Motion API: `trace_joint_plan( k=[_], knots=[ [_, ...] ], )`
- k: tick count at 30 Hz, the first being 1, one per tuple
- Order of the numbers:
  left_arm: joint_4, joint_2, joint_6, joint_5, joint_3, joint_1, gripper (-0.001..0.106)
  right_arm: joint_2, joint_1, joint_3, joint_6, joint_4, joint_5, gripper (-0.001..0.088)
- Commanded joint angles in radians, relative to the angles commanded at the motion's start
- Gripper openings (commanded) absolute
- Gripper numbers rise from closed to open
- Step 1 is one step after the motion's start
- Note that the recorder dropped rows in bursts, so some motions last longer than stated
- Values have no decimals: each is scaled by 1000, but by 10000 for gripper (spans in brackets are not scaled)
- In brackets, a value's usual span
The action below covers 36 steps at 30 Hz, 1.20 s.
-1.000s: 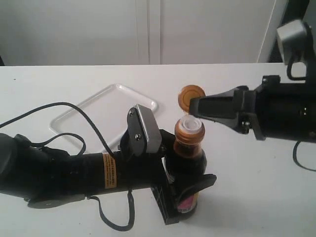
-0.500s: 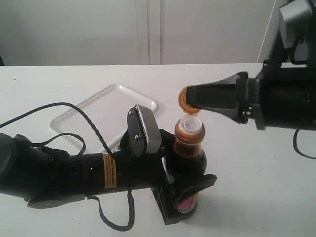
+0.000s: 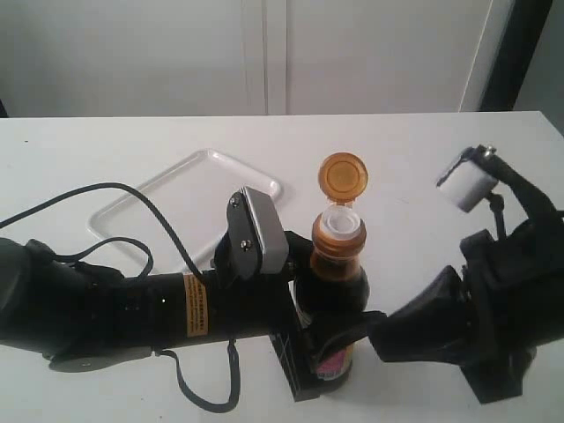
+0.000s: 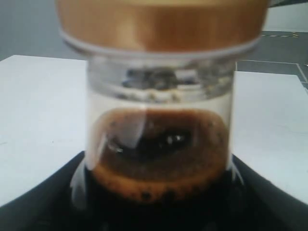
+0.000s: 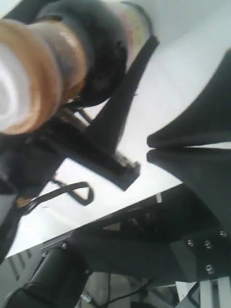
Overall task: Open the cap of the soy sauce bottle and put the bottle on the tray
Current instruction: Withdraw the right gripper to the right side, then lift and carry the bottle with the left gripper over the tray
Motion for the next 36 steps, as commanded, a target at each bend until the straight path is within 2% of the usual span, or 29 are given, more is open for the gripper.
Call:
trace_joint_plan(
  k=[7, 10, 13, 22, 28, 30, 34, 36],
  knots=[
    [-3, 0, -24, 38, 0, 0, 0, 0, 0, -78, 438, -374, -166, 0],
    [-23, -2, -38, 50, 0, 0, 0, -2, 0, -84, 613, -548, -257, 0],
    [-58, -2, -38, 52, 0, 0, 0, -2, 0, -84, 764, -668, -346, 0],
    [-74, -25, 9, 54, 0, 0, 0, -2, 0, -82, 784, -688, -574, 0],
    [-153, -137, 49, 75, -2, 0, 0, -2, 0, -82, 784, -688, -618, 0],
    [-208, -183, 51, 111, -2, 0, 0, -2, 0, -82, 784, -688, -621, 0],
    [-221, -264, 56, 189, -45, 2, 0, -2, 0, -82, 784, -674, -635, 0],
    [-262, -285, 58, 195, -56, 23, 0, -2, 0, -82, 784, -674, -637, 0]
  ],
)
